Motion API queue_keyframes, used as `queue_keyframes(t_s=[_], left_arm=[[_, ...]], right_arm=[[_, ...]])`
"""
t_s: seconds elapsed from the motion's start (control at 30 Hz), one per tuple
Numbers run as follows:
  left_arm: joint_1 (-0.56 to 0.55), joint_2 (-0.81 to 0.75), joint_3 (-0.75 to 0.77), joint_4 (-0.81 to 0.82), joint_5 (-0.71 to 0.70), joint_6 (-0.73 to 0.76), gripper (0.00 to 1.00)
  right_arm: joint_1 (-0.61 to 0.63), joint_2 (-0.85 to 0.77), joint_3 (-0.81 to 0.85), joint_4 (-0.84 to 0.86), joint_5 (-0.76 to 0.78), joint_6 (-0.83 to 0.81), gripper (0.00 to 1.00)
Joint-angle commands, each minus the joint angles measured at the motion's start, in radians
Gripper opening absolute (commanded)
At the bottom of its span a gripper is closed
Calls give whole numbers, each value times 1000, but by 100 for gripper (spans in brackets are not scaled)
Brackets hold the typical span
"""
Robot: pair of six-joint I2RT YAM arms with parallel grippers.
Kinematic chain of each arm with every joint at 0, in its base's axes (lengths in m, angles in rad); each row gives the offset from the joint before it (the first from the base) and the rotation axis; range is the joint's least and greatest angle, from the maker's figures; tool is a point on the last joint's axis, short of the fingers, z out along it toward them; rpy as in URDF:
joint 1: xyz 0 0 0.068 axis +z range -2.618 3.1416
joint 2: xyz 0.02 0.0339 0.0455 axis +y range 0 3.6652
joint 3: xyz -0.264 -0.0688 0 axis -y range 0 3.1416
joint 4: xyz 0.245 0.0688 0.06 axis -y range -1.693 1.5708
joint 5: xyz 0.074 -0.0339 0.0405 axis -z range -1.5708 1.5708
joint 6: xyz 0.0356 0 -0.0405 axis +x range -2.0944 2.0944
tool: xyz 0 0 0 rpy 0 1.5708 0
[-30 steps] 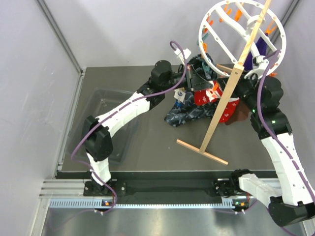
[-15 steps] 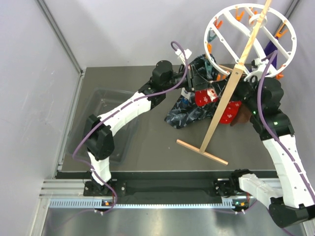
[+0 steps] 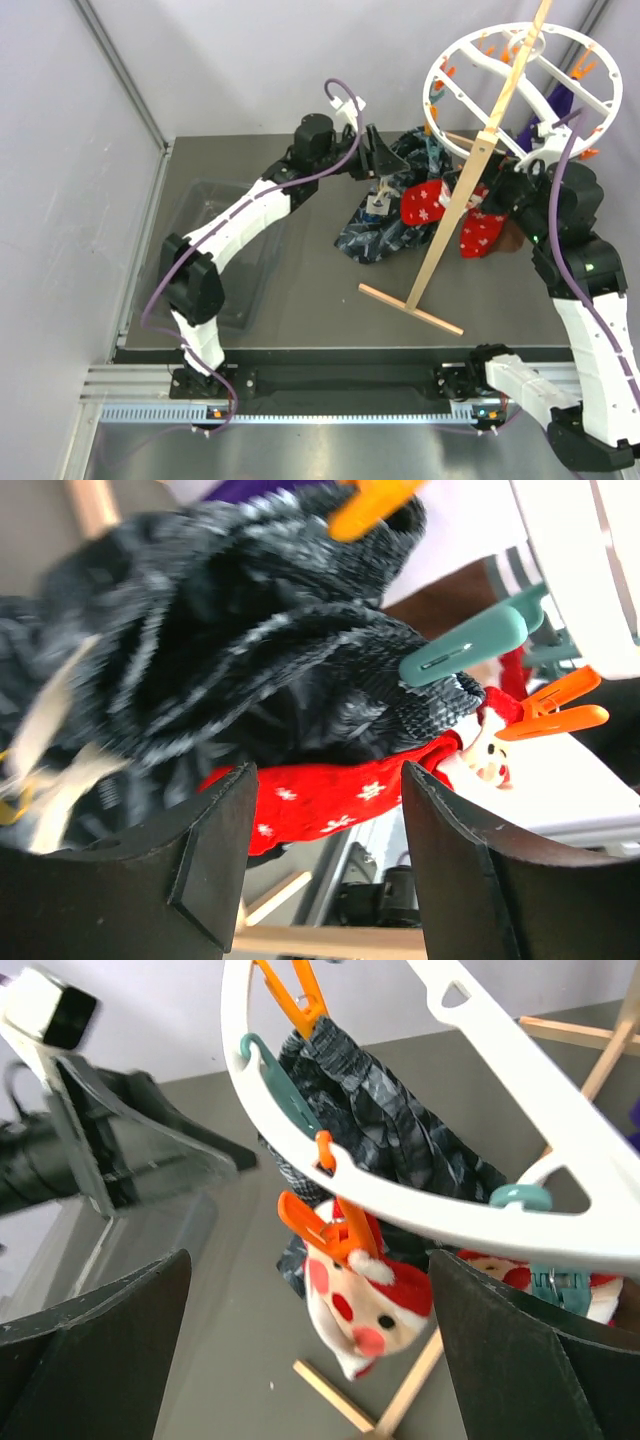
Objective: Clip the socks to the hanger
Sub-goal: Reset both arms
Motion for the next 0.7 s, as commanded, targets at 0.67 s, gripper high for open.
queue_keyframes(t_s=[0.67], left_arm=[[10, -567, -411, -178, -247, 295, 65]], right_arm=[[7, -275, 34, -206, 72, 62, 100]])
